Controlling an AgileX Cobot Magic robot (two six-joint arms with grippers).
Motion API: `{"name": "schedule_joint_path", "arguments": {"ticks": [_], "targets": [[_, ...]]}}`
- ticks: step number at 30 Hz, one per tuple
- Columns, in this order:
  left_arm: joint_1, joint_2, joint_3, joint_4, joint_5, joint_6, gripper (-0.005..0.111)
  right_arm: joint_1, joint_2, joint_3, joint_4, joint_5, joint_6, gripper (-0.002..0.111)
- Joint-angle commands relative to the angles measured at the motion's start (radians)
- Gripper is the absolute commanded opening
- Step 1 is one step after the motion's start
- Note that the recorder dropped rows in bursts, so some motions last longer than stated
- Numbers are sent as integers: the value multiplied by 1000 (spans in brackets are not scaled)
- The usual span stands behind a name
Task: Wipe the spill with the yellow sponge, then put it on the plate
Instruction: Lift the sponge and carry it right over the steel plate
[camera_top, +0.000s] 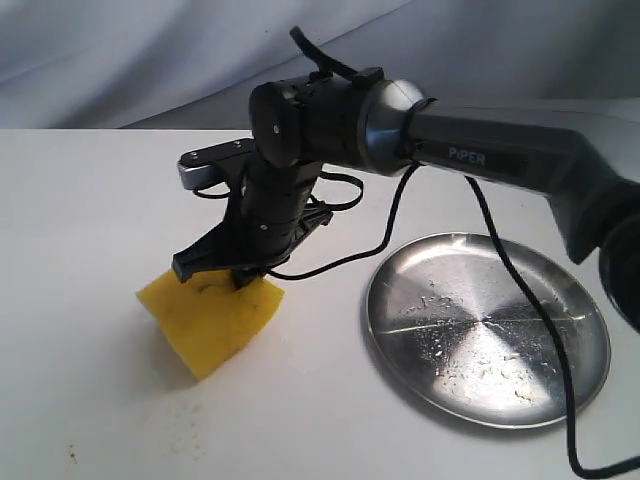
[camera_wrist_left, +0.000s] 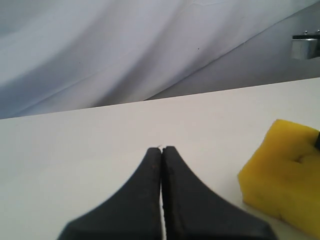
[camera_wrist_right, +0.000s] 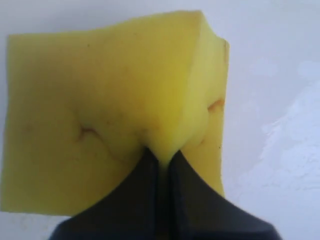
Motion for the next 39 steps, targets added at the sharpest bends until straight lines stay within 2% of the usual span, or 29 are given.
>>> {"name": "schedule_joint_path", "arguments": {"ticks": [1,9,15,18,22,26,29,39], "targets": [[1,-3,-3,1,-7,-8,0,44,-55,83,2,17,-8,0],[1,-3,-3,1,-7,-8,0,94,-166,349,2,-12,-15,0],[1,-3,-3,1,-7,-8,0,111,-427,572,2,-164,-11,0],[1,-3,-3,1,-7,-8,0,99,-576,608,-7,-203,4,0],[1,-3,-3,1,-7,-8,0,66,-744,611,-141,-198,111,0],[1,-3,-3,1,-7,-8,0,-11,-879,611,-337,-121,231,0],[1,-3,-3,1,-7,-8,0,-87,-929,611,-402,-58,243,0],[1,-3,-3,1,-7,-8,0,-353,-958,631,-425,-33,236,0]]}}
